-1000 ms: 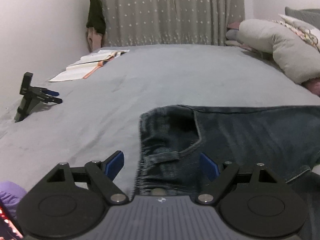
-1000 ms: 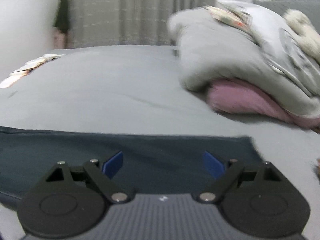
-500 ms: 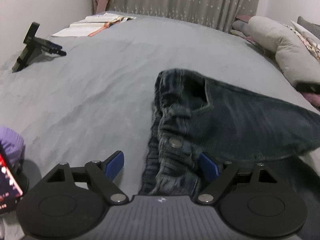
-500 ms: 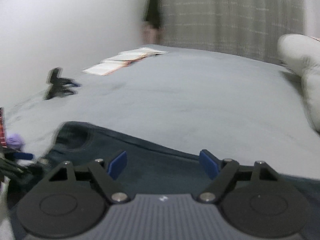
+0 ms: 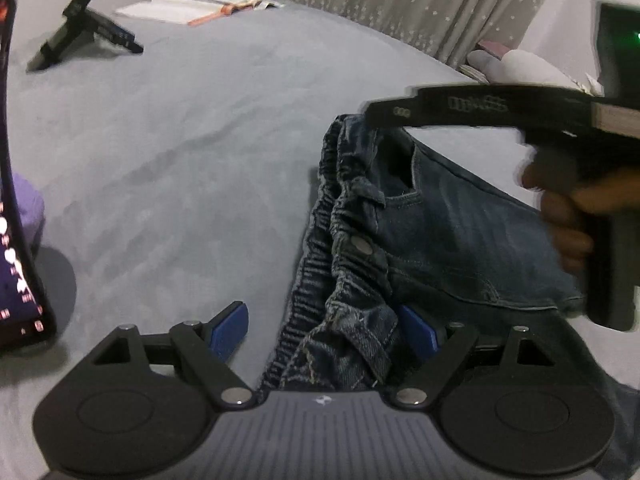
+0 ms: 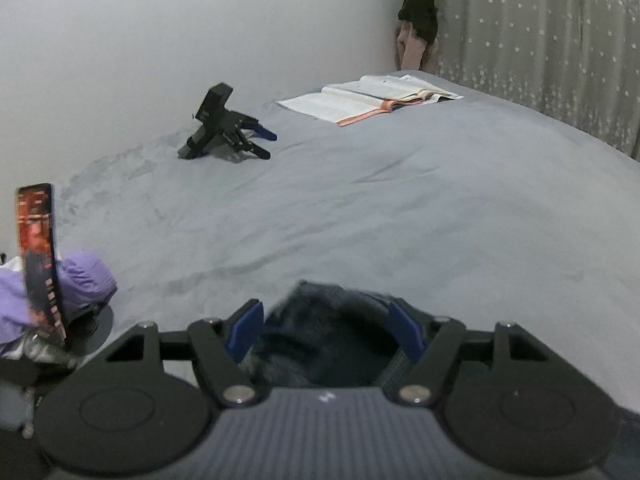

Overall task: Fold clothes
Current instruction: 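Grasp the waistband with the right gripper beside the left gripper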

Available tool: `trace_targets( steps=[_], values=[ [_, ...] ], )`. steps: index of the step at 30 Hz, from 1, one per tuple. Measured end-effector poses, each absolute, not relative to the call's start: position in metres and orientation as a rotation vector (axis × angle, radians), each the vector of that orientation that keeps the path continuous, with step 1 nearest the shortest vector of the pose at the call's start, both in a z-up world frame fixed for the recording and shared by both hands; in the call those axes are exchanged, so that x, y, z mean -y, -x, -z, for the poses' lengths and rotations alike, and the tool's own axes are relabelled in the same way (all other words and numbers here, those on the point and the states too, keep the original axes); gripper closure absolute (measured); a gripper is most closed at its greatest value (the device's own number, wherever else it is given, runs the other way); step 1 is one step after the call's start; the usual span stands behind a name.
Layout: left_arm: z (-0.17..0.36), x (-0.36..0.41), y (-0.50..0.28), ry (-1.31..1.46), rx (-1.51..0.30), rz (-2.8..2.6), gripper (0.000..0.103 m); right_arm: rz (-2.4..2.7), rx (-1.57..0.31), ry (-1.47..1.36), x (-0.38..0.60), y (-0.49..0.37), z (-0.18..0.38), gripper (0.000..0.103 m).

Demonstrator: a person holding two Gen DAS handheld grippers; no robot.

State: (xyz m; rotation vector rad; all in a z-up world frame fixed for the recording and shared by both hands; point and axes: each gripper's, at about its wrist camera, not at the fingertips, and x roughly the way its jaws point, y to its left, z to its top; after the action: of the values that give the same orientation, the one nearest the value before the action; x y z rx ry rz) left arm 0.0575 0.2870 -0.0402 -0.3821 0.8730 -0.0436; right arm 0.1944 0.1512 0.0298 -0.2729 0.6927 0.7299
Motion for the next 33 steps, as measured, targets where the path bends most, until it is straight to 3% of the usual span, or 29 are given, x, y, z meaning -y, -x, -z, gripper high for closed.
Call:
trace_targets(
  steps=[6, 8, 15, 19, 21, 22, 26, 33],
  values=[
    [0.038, -0.294, -0.052, 0.401, -0.877, 0.088, 0.021, -0.665, -0.666, 0.443, -0.189, -0.199, 0.002, 0.037],
    [0.035, -0.298, -0.049, 0.394, -0.877, 0.1, 0.021, -0.638, -0.646, 0.508, -0.187, -0.2, 0.012, 0.042],
    [0.044, -0.302, -0.048, 0.414, -0.917, 0.131, 0.023, -0.612, -0.691, 0.492, -0.174, -0.204, 0.023, 0.049],
    [0.044, -0.301, -0.044, 0.432, -0.908, 0.148, 0.055, -0.583, -0.58, 0.661, -0.204, -0.192, 0.03, 0.04],
    [0.043, -0.298, -0.04, 0.416, -0.89, 0.158, 0.066, -0.581, -0.553, 0.777, -0.222, -0.189, 0.041, 0.047],
    [0.04, -0.295, -0.037, 0.396, -0.871, 0.163, 0.069, -0.595, -0.568, 0.784, -0.225, -0.19, 0.044, 0.064],
    [0.025, -0.288, -0.026, 0.367, -0.794, 0.178, 0.076, -0.566, -0.558, 0.726, -0.223, -0.187, 0.043, 0.078],
    [-0.006, -0.289, -0.004, 0.357, -0.681, 0.231, 0.088, -0.513, -0.468, 0.54, -0.187, -0.173, -0.004, 0.082]
  ],
)
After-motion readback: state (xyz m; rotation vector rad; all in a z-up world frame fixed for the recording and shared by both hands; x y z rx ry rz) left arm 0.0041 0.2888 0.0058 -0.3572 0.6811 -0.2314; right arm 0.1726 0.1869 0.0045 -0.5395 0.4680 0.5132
